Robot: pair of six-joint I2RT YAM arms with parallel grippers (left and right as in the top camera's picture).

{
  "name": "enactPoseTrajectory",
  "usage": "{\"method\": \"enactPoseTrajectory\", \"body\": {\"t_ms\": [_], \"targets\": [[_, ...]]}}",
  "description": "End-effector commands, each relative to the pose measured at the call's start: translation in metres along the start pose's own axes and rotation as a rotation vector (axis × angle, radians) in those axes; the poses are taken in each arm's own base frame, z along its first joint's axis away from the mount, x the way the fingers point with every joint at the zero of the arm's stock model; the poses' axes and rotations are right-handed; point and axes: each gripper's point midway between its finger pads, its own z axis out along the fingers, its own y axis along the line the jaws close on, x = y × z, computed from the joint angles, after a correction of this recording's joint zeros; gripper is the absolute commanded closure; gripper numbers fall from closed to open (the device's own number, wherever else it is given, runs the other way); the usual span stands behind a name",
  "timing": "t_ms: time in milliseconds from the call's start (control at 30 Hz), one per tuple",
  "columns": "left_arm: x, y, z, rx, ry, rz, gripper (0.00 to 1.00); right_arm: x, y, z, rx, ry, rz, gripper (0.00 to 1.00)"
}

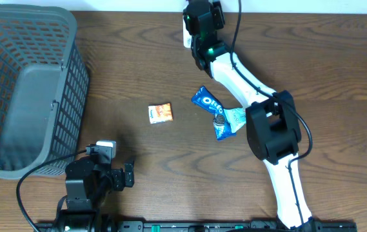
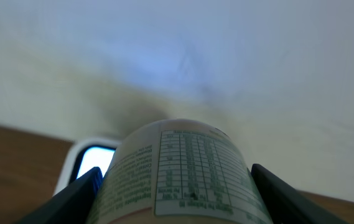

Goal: Scan the item barcode
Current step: 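Raise the held jar up to the white scanner, then carry the jar right and set it at the table's right edge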

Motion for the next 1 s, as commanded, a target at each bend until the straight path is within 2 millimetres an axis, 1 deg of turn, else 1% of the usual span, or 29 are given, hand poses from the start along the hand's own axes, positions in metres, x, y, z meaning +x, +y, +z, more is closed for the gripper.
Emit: {"method": "enactPoseTrajectory", "body": {"t_ms": [0, 100, 167, 300, 367, 467, 567, 667, 767, 833, 867, 967], "targets": [[0.002, -0.002, 0.001, 0.013, 0.004, -0.002, 0.02, 0.029, 0.005, 0.01, 0.026, 0.047, -0.129, 0.4], [0.002, -0.002, 0.001, 0.013, 0.004, -0.002, 0.02, 0.026, 0.006, 0.009, 0.032, 0.038, -0.163, 0.4], [0.002, -0.002, 0.001, 0.013, 0.004, -0.002, 0.02, 0.019, -0.002, 0.009, 0.08, 0.018, -0.172, 0.4], [0.002, -0.002, 0.001, 0.013, 0.004, -0.002, 0.02, 0.01, -0.019, 0.005, 0.182, 0.008, -0.245, 0.4], [0.002, -0.002, 0.001, 0.013, 0.004, -0.002, 0.02, 0.005, -0.028, 0.002, 0.222, 0.009, -0.248, 0.4], [0.002, -0.002, 0.001, 0.013, 0.004, -0.002, 0.02, -0.005, -0.049, -0.006, 0.299, 0.025, -0.252, 0.39], [0.002, -0.002, 0.001, 0.013, 0.004, -0.002, 0.02, -0.01, -0.083, -0.018, 0.415, 0.083, -0.279, 0.39], [0.002, -0.002, 0.001, 0.013, 0.004, -0.002, 0.02, -0.004, -0.114, -0.029, 0.474, 0.18, -0.305, 0.39], [0.002, -0.002, 0.001, 0.013, 0.004, -0.002, 0.02, 0.011, -0.149, -0.044, 0.547, 0.286, -0.263, 0.39], [0.002, -0.002, 0.001, 0.013, 0.004, -0.002, 0.02, 0.026, -0.173, -0.057, 0.587, 0.361, -0.212, 0.38], [0.002, -0.002, 0.001, 0.013, 0.004, -0.002, 0.02, 0.034, -0.181, -0.063, 0.594, 0.393, -0.19, 0.37], [0.002, -0.002, 0.001, 0.013, 0.004, -0.002, 0.02, 0.06, -0.215, -0.081, 0.609, 0.506, -0.089, 0.36]]}}
